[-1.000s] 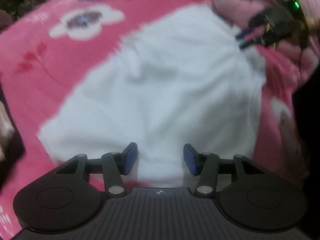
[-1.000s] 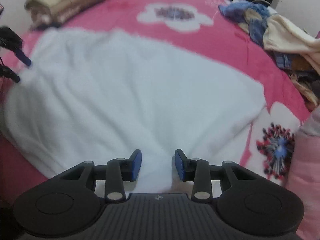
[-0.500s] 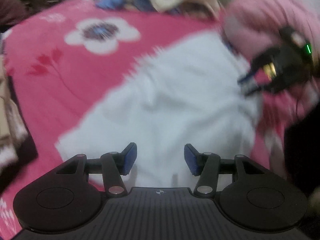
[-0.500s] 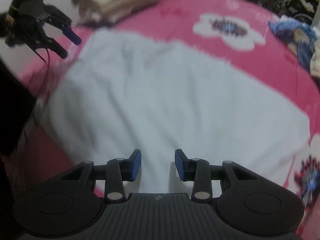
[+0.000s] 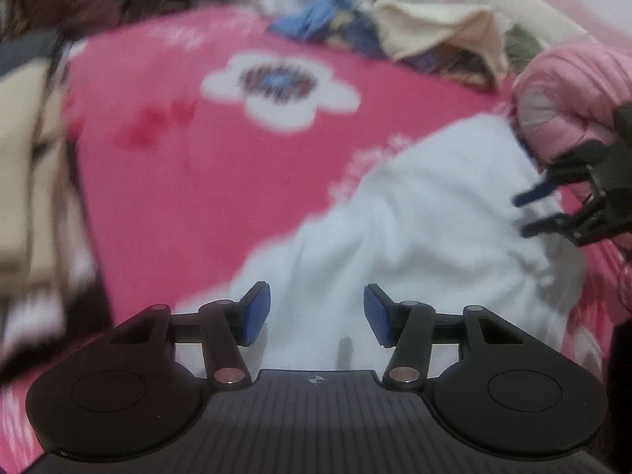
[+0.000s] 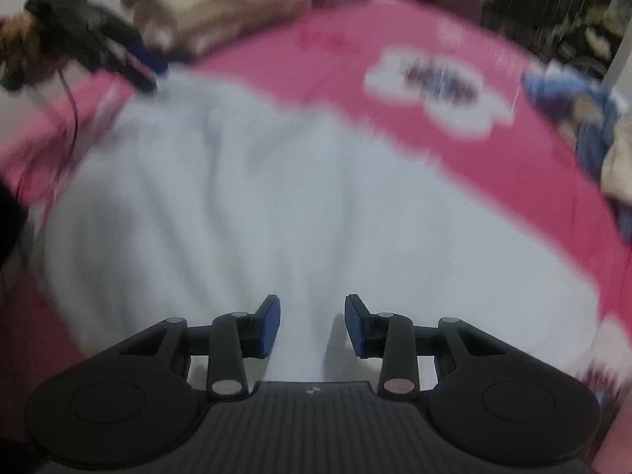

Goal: Fold clothes

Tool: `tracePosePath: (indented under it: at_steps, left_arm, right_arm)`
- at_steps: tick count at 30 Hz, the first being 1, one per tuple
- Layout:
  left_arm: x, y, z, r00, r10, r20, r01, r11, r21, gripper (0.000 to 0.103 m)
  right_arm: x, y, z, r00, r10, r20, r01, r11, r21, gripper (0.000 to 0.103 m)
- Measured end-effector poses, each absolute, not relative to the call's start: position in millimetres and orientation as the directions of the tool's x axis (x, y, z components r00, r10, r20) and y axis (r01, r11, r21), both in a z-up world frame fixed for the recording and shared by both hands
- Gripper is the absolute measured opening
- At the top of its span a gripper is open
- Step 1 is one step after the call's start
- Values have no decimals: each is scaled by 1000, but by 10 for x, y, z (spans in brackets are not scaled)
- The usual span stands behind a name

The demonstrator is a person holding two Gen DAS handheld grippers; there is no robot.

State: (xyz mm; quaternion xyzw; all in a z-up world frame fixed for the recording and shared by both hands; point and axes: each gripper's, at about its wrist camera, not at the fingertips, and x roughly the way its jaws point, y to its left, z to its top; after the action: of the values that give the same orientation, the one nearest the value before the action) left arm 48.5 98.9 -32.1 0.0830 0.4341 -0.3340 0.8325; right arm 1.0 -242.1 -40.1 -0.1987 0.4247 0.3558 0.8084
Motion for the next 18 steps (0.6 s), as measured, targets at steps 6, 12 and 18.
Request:
tracePosePath:
  at_steps: [6,12,18]
  left_arm:
    - [837,1089,-864,423,-398,-814,551,826,-117,58]
    - [866,1605,-849,402,-458,-793,430,859,-278,58]
    - [862,1880,-596,453,-462,-763,282,886,-368,59]
  right_arm:
    - [642,-2285,-610,504,399,-766,-653,757,-35,38]
    - [885,-2849,-826,536,321,-781,-527,850,-12,36]
    - [845,-2723,-625,556,334,-761,-515,857,0,40]
